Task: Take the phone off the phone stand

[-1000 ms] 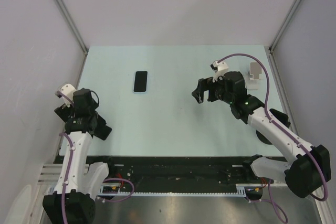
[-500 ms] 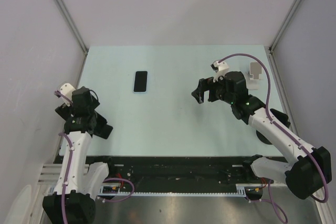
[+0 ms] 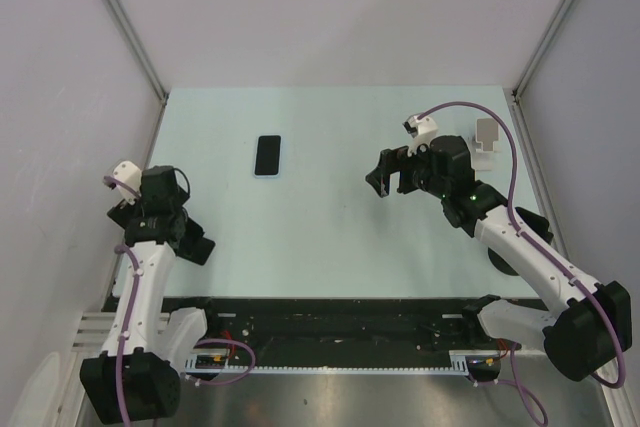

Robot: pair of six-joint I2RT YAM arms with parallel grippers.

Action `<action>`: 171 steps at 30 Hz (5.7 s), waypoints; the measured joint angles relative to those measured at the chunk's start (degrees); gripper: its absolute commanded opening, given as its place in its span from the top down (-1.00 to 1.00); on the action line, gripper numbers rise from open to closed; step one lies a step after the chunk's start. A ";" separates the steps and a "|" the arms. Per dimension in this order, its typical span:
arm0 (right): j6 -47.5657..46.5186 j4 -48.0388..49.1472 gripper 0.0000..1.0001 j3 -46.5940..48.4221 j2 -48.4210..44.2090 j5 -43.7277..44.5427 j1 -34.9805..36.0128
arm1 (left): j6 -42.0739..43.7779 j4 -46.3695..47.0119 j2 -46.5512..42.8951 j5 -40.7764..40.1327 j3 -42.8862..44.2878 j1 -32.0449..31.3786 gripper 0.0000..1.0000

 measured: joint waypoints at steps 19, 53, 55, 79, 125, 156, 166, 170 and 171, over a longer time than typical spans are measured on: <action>0.00 0.02 -0.99 0.00 0.00 -0.76 -0.04 | -5.35 -0.61 4.35 -2.12 -1.25 0.00 -0.93; 0.00 0.02 -1.00 0.00 0.00 -1.60 -0.04 | -0.85 -2.23 -0.20 3.56 2.86 0.07 0.98; 0.00 0.02 -0.99 0.00 0.00 -1.57 -0.04 | 0.13 -2.32 -0.17 4.70 4.66 0.09 1.00; -0.15 -0.04 -0.99 -0.02 -0.04 2.29 -0.15 | 19.28 -3.93 33.14 30.10 34.82 -6.01 0.93; -1.77 0.68 -0.99 -0.44 10.10 3.74 -2.14 | 30.49 -5.29 82.73 34.60 65.31 -8.55 -0.75; -2.62 0.61 -0.99 -0.44 9.55 2.75 -0.55 | 26.43 -1.38 75.67 32.37 53.44 -8.55 -0.46; -2.62 0.63 -0.99 -0.44 9.53 2.78 -0.46 | 26.27 -2.19 75.97 33.42 54.29 -8.55 -0.08; -2.62 0.66 -0.99 -0.44 9.53 2.78 -0.46 | 26.45 -4.22 77.35 33.68 56.81 -8.55 -0.07; -2.62 0.63 -0.99 -0.44 9.53 2.78 -0.46 | 26.47 -4.48 77.75 33.75 57.46 -8.57 -0.06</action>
